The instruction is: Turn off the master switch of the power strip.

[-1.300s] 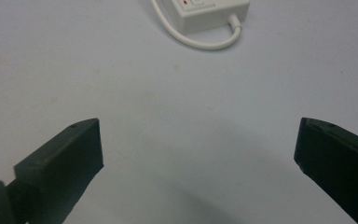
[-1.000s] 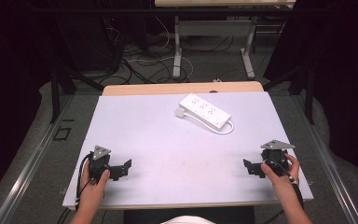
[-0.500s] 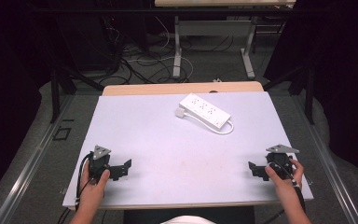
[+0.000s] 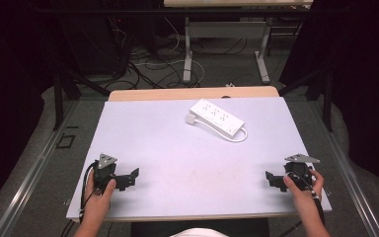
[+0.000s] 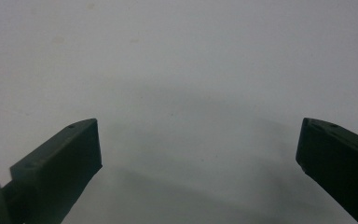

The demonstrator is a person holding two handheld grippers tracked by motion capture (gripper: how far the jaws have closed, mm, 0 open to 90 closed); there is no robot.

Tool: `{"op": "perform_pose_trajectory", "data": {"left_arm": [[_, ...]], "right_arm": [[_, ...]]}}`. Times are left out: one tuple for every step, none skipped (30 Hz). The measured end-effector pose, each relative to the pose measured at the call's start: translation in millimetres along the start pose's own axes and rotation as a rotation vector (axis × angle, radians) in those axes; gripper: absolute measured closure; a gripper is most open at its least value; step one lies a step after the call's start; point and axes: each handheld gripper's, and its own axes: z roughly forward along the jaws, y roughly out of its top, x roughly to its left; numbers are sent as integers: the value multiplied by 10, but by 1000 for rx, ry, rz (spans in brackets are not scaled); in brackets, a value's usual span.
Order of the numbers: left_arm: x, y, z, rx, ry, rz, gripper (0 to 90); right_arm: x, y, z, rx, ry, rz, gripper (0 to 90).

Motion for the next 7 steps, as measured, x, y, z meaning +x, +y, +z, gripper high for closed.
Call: {"op": "perform_pose_trajectory", "data": {"left_arm": [[0, 0, 0, 1, 1, 0, 9], [0, -1, 0, 1, 1, 0, 9], [0, 0, 0, 1, 0, 1, 9], [0, 0, 0, 1, 0, 1, 9], [-1, 0, 3, 1, -2, -3, 9], [6, 1, -1, 9, -1, 5, 9], [1, 0, 7, 3, -1, -3, 9]], "right_arm": [[-4, 0, -1, -1, 3, -1, 0], [-7, -1, -1, -2, 4, -2, 0], [-8, -3, -2, -1, 1, -2, 0], [-10, -3, -2, -2, 0, -2, 0], [-12, -4, -3, -3, -1, -3, 0], [-9, -4, -5, -3, -1, 3, 0], [-13, -5, -8, -6, -1, 0, 0]]}}
